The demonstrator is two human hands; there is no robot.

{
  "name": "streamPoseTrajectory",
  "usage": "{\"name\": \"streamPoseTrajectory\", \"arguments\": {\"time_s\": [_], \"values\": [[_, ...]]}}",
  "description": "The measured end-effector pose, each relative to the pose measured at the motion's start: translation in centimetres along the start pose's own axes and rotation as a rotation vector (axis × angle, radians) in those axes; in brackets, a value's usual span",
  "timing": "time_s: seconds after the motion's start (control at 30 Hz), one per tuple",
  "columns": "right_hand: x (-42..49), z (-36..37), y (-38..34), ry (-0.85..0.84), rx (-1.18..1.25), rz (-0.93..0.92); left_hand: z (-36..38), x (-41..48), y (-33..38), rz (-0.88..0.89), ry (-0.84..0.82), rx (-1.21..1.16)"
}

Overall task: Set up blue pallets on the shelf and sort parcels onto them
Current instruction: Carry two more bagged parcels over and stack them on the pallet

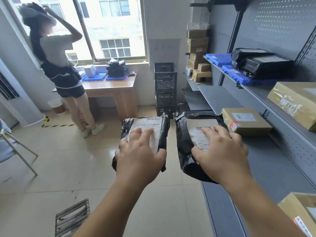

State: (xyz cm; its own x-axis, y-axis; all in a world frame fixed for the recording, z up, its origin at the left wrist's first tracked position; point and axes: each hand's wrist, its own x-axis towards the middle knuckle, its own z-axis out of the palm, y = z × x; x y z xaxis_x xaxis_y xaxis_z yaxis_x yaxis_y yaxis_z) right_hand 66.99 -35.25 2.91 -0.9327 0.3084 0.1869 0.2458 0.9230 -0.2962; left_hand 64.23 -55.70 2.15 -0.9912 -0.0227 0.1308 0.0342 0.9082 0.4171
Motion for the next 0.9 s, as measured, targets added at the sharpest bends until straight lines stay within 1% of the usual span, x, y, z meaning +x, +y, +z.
{"name": "streamPoseTrajectory", "arguments": {"time_s": [0.2,0.37,0.53,0.7,0.9], "values": [[12.1,2.8,0.4,-0.007,0.019,-0.036,3.2,10.9,2.8,-0.019,0.021,0.027],[23.0,3.1,1.1,0.001,0.036,-0.075,4.3,19.9,6.7,-0.057,0.057,0.038],[32.0,3.8,1.4,0.011,0.046,-0.097,5.6,27.9,9.0,-0.076,0.082,0.042],[39.2,5.5,1.4,0.033,0.035,-0.084,7.3,35.5,10.4,-0.058,0.071,0.016],[47.7,7.7,0.5,0.065,0.004,-0.016,10.1,46.0,11.2,0.009,0.035,-0.015]]}}
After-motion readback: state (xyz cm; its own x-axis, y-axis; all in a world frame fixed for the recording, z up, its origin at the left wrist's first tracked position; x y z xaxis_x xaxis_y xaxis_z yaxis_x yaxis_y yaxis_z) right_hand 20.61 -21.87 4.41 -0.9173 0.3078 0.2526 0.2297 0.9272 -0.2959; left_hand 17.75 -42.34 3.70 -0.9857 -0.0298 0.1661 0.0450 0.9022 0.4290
